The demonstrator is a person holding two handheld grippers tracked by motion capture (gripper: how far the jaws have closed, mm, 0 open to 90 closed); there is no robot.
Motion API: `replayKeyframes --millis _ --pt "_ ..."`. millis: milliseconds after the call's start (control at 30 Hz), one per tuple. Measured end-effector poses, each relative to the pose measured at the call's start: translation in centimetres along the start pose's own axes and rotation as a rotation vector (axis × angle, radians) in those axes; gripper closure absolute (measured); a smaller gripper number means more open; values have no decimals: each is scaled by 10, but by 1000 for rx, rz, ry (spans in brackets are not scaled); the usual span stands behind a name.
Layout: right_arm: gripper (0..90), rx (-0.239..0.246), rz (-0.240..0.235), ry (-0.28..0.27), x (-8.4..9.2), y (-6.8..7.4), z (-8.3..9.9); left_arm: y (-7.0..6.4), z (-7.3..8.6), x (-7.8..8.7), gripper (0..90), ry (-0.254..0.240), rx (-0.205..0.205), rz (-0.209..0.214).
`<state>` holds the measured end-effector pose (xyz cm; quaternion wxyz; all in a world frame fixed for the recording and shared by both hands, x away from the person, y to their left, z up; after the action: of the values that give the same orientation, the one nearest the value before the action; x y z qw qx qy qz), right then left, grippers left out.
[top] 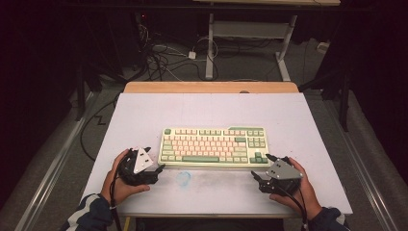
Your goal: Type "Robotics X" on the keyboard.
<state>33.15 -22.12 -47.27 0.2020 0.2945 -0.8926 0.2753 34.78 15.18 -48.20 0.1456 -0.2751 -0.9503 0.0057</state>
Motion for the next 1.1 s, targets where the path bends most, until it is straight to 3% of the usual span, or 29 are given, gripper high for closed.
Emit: replayKeyframes --millis 233,433,567,833,1100 --pt "270 2 0 1 0 -1 0 -6 -6 1 442 4 16 35" --pt "271 6 -1 7 -1 0 1 -11 -10 -2 742 44 37 86" --pt "270 8 1 10 -1 0 1 -20 -13 -7 870 67 24 125" --pt "271 8 -3 21 -4 1 2 -45 -23 -28 877 82 4 194" --pt "271 9 -3 25 -4 0 2 -63 -27 -53 877 118 -31 223"
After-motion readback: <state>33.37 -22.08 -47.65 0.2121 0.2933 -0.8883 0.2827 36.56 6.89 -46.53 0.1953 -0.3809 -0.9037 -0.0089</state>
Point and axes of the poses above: each handheld gripper's, and its own axes: x roughly backward along the jaws, z roughly out of its underside, y roughly to its left, the point moved 3 cm from there along -x, roughly forward along the jaws, and after that the axes turned 1 degree about -x, right-handed, at the moved point
